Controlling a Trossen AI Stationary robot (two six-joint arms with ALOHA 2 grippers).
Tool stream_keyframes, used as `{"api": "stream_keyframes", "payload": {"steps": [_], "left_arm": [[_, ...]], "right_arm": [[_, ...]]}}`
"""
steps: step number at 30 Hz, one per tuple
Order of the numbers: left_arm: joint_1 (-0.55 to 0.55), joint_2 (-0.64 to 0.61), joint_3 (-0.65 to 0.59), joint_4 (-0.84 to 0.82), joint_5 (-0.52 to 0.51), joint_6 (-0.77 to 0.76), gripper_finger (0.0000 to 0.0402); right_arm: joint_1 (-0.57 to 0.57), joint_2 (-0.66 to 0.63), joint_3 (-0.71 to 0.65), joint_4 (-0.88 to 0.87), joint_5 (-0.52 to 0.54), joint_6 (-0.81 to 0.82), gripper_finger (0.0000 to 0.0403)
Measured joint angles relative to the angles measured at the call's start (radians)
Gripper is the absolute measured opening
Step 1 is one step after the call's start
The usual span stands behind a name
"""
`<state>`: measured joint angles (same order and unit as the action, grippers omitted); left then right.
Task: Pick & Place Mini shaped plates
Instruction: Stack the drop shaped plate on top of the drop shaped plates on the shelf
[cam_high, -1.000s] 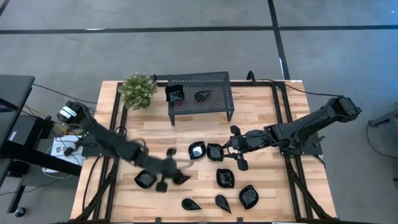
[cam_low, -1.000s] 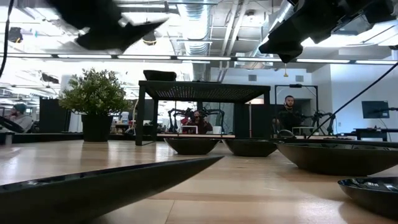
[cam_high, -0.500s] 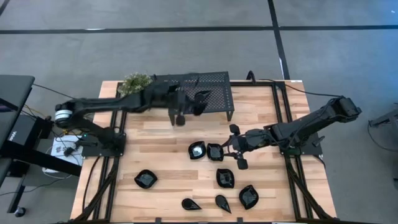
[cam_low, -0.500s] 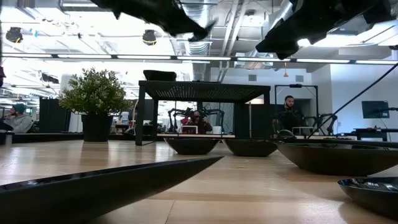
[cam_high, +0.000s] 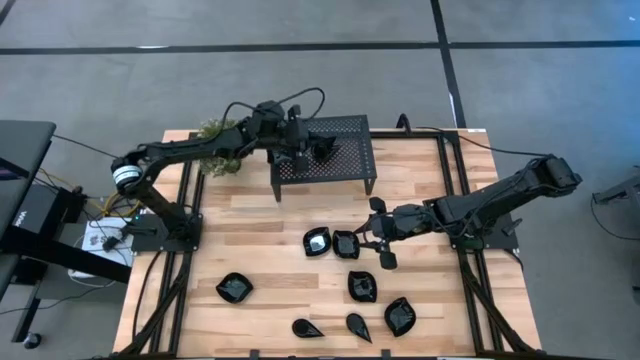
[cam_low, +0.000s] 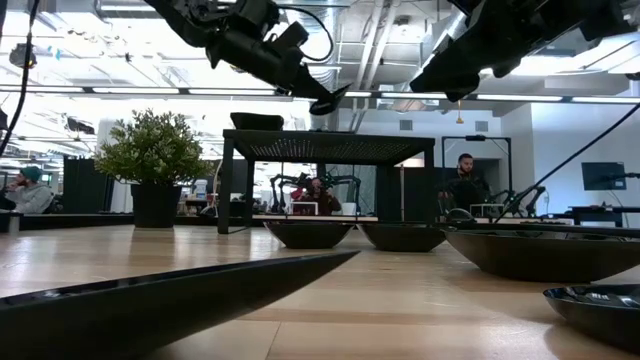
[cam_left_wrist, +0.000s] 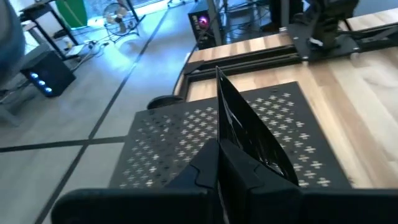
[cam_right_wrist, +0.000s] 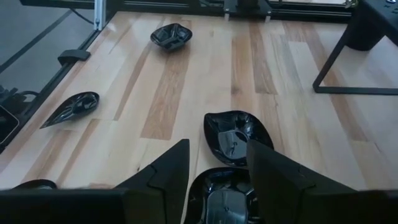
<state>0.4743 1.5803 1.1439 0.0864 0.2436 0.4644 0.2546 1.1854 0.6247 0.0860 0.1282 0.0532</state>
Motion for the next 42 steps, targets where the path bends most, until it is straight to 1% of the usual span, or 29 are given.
{"api": "stream_keyframes", "payload": {"steps": [11, 21, 23, 26, 30, 33, 36, 42], "left_arm": [[-0.009, 0.006, -0.029, 0.0, -0.014, -0.01, 0.0008], [-0.009, 0.006, -0.03, 0.012, -0.015, -0.011, 0.0009], [-0.009, 0.006, -0.03, 0.025, -0.022, -0.008, 0.0015], [-0.009, 0.006, -0.03, 0.038, -0.064, -0.007, 0.0036], [-0.009, 0.017, -0.029, 0.037, -0.068, -0.008, 0.0069], [-0.018, 0.033, -0.029, 0.043, -0.073, -0.008, 0.0085], [-0.041, 0.031, -0.03, 0.056, -0.087, -0.008, 0.0091], [-0.112, -0.027, -0.029, 0.052, -0.091, -0.032, 0.0092]], "right_arm": [[0.0, 0.0, 0.0, 0.004, 0.0, 0.0, 0.0154], [0.0, 0.0, 0.0, 0.004, -0.001, 0.0, 0.0154], [0.0, 0.0, 0.0, 0.005, -0.001, 0.0, 0.0154], [0.0, 0.0, 0.0, 0.004, -0.001, -0.001, 0.0154], [0.0, 0.0, 0.0, 0.006, -0.001, -0.011, 0.0154], [-0.002, 0.0, 0.0, 0.011, -0.001, -0.011, 0.0154], [-0.002, 0.0, 0.0, 0.014, -0.001, -0.011, 0.0154], [-0.002, 0.0, 0.0, 0.02, -0.001, -0.011, 0.0154]]}}
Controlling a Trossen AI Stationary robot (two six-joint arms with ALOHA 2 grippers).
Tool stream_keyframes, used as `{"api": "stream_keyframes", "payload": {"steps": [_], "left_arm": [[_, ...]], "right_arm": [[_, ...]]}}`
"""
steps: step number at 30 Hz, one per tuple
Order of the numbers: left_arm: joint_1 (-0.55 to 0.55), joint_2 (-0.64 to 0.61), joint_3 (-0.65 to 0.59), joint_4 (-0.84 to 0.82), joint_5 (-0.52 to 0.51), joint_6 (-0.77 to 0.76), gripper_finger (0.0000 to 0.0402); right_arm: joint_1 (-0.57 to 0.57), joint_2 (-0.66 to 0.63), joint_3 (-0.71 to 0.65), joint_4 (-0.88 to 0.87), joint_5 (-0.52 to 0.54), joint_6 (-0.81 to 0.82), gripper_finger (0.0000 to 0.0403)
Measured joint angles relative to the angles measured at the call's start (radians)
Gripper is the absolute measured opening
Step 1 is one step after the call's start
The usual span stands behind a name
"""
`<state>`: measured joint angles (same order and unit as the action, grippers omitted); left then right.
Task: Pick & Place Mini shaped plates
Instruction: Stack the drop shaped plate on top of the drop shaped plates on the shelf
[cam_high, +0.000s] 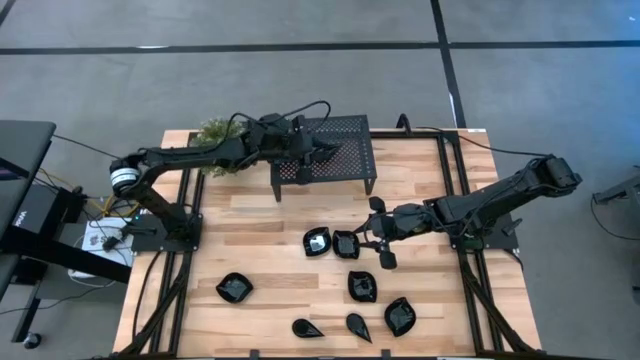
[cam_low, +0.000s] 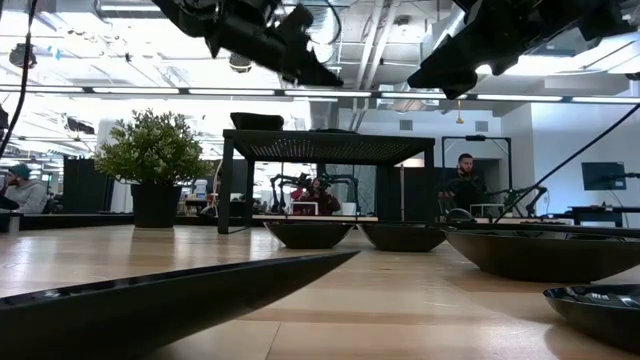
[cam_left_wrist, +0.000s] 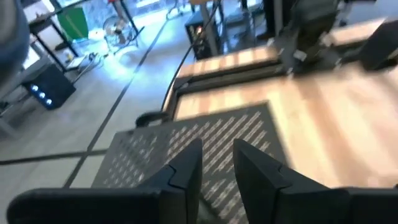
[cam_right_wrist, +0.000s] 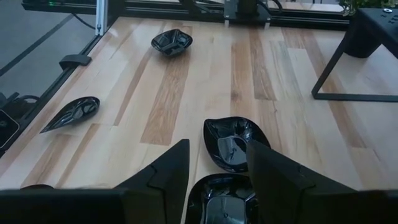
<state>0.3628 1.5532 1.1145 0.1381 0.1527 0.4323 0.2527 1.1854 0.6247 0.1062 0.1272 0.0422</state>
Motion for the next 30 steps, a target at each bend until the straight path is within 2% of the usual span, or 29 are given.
{"api": "stream_keyframes", "payload": {"steps": [5, 10, 13, 16, 19, 23, 30], "left_arm": [[-0.099, -0.071, 0.0, -0.028, -0.003, -0.077, 0.0092], [-0.204, -0.157, 0.0, -0.195, -0.001, -0.077, 0.0092], [-0.271, -0.196, -0.001, -0.307, -0.002, -0.109, 0.0092], [-0.339, -0.227, -0.061, -0.314, 0.001, -0.146, 0.0092], [-0.398, -0.249, -0.13, -0.314, -0.003, -0.149, 0.0092], [-0.467, -0.273, -0.205, -0.286, -0.002, -0.158, 0.0092], [-0.52, -0.278, -0.268, -0.2, -0.003, -0.161, 0.0092]], "right_arm": [[-0.001, 0.0, 0.0, 0.004, 0.001, 0.002, 0.0154], [0.009, 0.006, 0.0, 0.026, 0.002, 0.062, 0.0154], [0.04, 0.046, 0.0, 0.065, 0.003, 0.073, 0.0154], [0.074, 0.125, 0.026, 0.109, 0.001, 0.102, 0.0154], [0.105, 0.214, 0.105, 0.071, 0.0, 0.168, 0.0154], [0.164, 0.323, 0.23, -0.045, -0.054, 0.237, 0.0154], [0.292, 0.516, 0.458, -0.151, -0.052, 0.535, 0.0154]]}}
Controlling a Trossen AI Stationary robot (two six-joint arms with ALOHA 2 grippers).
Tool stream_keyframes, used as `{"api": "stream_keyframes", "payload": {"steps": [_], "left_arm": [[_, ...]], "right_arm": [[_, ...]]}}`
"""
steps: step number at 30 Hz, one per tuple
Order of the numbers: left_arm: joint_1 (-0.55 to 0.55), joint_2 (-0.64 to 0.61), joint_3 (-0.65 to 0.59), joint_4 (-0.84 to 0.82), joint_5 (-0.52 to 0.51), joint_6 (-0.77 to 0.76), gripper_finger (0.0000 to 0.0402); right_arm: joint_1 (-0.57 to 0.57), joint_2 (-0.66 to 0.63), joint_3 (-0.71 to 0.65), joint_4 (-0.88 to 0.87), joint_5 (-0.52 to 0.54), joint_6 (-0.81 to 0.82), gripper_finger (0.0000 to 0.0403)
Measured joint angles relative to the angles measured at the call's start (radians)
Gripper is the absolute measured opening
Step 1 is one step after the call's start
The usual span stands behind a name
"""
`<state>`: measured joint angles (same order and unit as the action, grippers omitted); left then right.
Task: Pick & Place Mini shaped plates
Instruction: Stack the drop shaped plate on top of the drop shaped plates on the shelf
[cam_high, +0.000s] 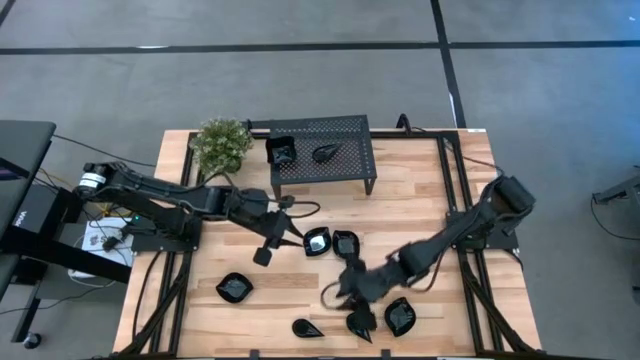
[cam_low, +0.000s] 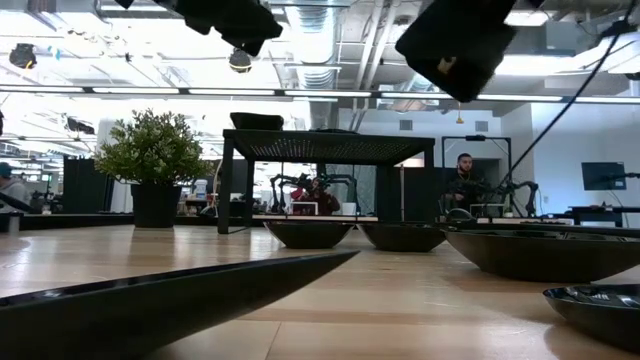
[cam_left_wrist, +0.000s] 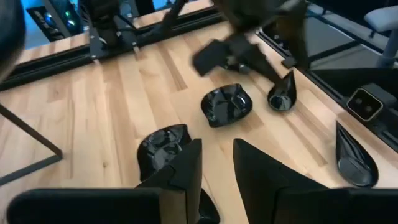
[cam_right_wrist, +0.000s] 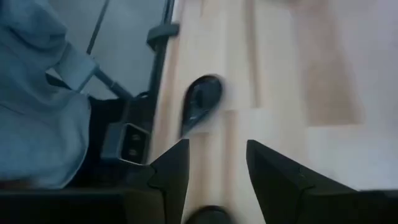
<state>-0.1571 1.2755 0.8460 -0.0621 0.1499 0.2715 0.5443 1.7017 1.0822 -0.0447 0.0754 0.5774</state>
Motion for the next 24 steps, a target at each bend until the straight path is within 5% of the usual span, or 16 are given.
{"api": "stream_keyframes", "payload": {"steps": [5, 13, 24], "left_arm": [[-0.001, 0.0, -0.008, 0.006, -0.017, 0.0, 0.0092], [0.002, 0.0, -0.008, 0.021, -0.053, 0.016, 0.0092], [0.001, 0.0, -0.008, 0.026, -0.053, 0.017, 0.0092]], "right_arm": [[0.07, 0.15, 0.17, -0.12, 0.051, 0.217, 0.0154], [0.152, 0.366, 0.494, -0.621, 0.046, 0.549, 0.0154], [0.161, 0.568, 0.734, -0.84, 0.03, 0.595, 0.0154]]}}
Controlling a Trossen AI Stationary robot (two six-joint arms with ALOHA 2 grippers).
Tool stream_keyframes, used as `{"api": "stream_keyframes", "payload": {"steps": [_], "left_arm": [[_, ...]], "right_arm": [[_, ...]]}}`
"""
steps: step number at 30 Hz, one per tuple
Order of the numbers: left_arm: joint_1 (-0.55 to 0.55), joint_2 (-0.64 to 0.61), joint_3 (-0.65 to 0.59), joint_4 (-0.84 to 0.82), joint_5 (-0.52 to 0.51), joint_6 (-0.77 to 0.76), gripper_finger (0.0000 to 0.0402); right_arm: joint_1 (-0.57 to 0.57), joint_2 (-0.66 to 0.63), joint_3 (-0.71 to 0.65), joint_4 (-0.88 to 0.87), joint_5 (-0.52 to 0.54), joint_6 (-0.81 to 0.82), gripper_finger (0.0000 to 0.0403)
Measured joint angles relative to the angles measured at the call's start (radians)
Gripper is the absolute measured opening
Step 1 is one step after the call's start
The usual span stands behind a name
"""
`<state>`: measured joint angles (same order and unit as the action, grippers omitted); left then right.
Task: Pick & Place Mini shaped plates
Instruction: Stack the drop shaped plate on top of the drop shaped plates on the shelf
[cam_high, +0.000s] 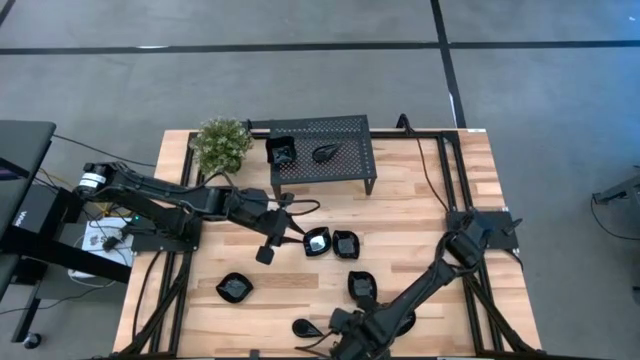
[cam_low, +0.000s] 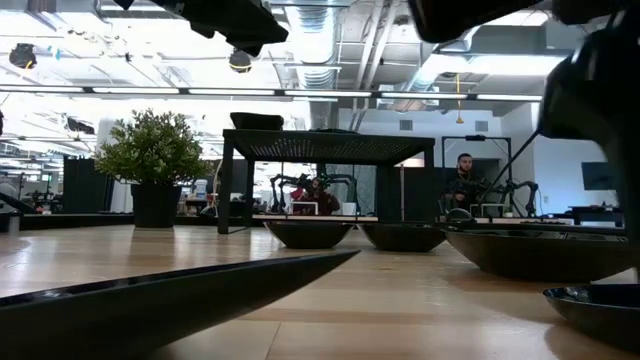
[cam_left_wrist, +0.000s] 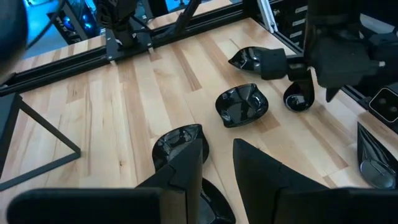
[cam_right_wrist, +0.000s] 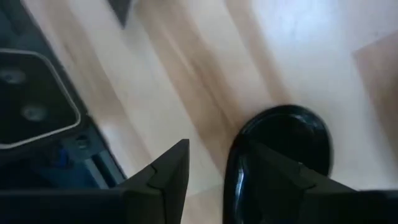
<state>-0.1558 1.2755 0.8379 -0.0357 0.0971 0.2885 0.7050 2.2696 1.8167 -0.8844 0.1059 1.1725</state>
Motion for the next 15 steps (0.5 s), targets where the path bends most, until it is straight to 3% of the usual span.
{"api": "stream_keyframes", "payload": {"steps": [11, 15], "left_arm": [[0.0, 0.0, 0.0, 0.012, 0.0, 0.021, 0.0092], [0.0, 0.0, 0.0, 0.012, 0.0, 0.021, 0.0092]], "right_arm": [[-0.022, 0.001, 0.067, -0.122, 0.047, -0.019, 0.0154], [-0.02, 0.01, 0.06, -0.126, 0.008, -0.019, 0.0154]]}}
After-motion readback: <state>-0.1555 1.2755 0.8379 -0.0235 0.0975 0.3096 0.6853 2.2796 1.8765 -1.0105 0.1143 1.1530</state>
